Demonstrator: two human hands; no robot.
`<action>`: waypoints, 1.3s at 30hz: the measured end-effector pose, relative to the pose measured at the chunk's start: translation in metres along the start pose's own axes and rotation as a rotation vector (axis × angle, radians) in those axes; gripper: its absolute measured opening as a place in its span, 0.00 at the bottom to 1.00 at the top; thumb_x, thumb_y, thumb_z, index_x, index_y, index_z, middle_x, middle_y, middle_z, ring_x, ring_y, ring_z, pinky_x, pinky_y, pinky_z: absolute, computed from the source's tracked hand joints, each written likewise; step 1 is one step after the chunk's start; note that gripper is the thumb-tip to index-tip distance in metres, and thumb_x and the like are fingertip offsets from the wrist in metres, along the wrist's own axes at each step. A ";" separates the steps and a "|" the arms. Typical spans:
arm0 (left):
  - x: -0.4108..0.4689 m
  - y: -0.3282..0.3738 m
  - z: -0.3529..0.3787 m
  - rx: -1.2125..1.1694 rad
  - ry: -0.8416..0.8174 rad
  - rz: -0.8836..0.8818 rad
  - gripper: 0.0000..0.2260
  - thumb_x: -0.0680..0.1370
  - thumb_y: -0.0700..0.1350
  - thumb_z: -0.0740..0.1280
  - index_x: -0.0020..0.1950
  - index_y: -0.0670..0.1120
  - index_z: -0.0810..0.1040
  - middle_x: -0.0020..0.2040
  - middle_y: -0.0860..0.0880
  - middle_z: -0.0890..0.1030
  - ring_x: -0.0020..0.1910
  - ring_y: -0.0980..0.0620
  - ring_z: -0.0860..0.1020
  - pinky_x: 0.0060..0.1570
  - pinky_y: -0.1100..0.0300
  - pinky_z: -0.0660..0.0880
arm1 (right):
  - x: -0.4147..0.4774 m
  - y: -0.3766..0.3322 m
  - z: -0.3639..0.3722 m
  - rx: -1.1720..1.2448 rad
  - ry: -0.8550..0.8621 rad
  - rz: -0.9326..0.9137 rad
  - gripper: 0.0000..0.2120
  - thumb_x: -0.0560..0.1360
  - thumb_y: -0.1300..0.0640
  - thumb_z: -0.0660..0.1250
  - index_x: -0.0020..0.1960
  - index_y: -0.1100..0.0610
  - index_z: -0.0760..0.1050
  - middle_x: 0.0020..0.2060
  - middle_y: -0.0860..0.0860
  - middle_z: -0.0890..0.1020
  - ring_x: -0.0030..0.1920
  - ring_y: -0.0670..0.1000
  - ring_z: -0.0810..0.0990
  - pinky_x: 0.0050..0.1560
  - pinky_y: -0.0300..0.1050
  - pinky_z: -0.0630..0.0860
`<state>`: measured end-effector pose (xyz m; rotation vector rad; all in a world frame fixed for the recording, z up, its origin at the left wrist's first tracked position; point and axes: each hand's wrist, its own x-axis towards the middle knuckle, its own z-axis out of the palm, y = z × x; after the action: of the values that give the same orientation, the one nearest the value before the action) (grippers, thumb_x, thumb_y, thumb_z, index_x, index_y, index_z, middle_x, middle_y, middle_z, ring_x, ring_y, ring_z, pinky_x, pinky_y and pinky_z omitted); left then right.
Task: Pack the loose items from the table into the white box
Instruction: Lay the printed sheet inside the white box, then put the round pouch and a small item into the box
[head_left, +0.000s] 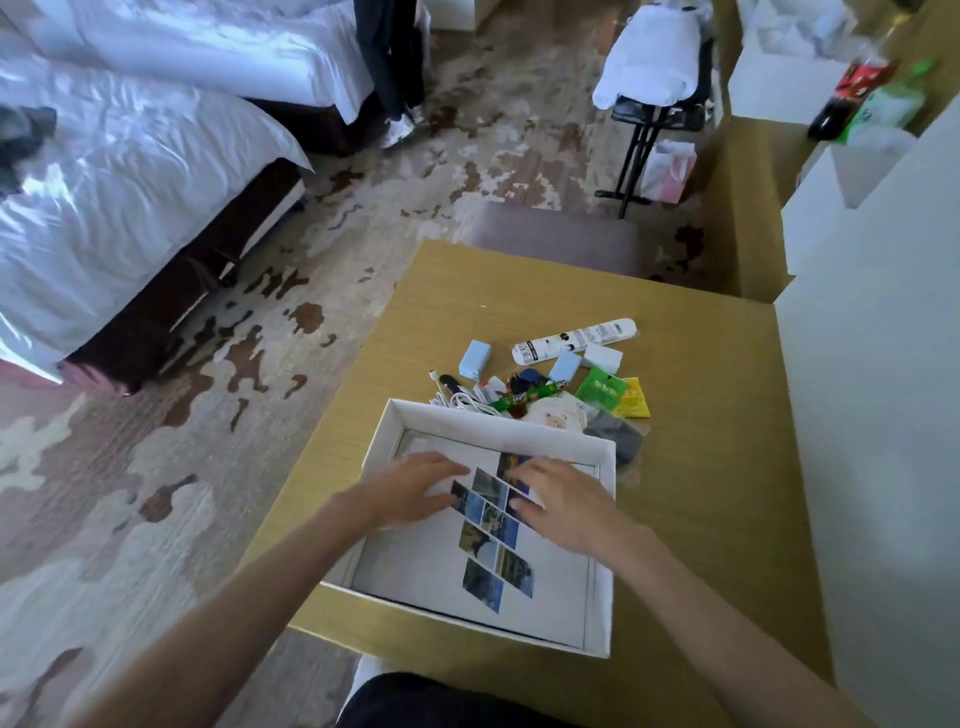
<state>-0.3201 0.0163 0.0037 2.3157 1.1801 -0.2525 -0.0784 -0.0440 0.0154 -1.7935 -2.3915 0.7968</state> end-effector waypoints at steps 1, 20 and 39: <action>0.000 0.001 -0.007 -0.063 0.101 -0.004 0.17 0.79 0.51 0.62 0.68 0.55 0.69 0.69 0.51 0.72 0.67 0.50 0.70 0.67 0.52 0.68 | 0.004 0.000 -0.010 0.040 0.104 -0.004 0.18 0.79 0.48 0.60 0.67 0.52 0.73 0.62 0.50 0.76 0.62 0.51 0.73 0.58 0.48 0.73; 0.132 -0.022 -0.076 -0.119 0.334 0.160 0.11 0.79 0.45 0.59 0.53 0.50 0.80 0.43 0.49 0.83 0.30 0.51 0.75 0.23 0.66 0.61 | 0.119 0.081 -0.034 0.104 -0.132 0.523 0.36 0.64 0.45 0.78 0.68 0.54 0.70 0.61 0.54 0.78 0.58 0.56 0.78 0.56 0.51 0.76; 0.220 0.038 -0.035 0.242 -0.369 0.704 0.16 0.75 0.49 0.66 0.62 0.53 0.73 0.58 0.52 0.78 0.54 0.49 0.77 0.43 0.59 0.72 | 0.017 0.096 -0.063 1.083 0.709 0.710 0.07 0.75 0.50 0.69 0.52 0.47 0.76 0.49 0.46 0.83 0.53 0.51 0.82 0.47 0.45 0.82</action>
<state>-0.1599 0.1703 -0.0383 2.5775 0.1323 -0.5461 0.0217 0.0134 0.0245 -1.8387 -0.6106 0.9617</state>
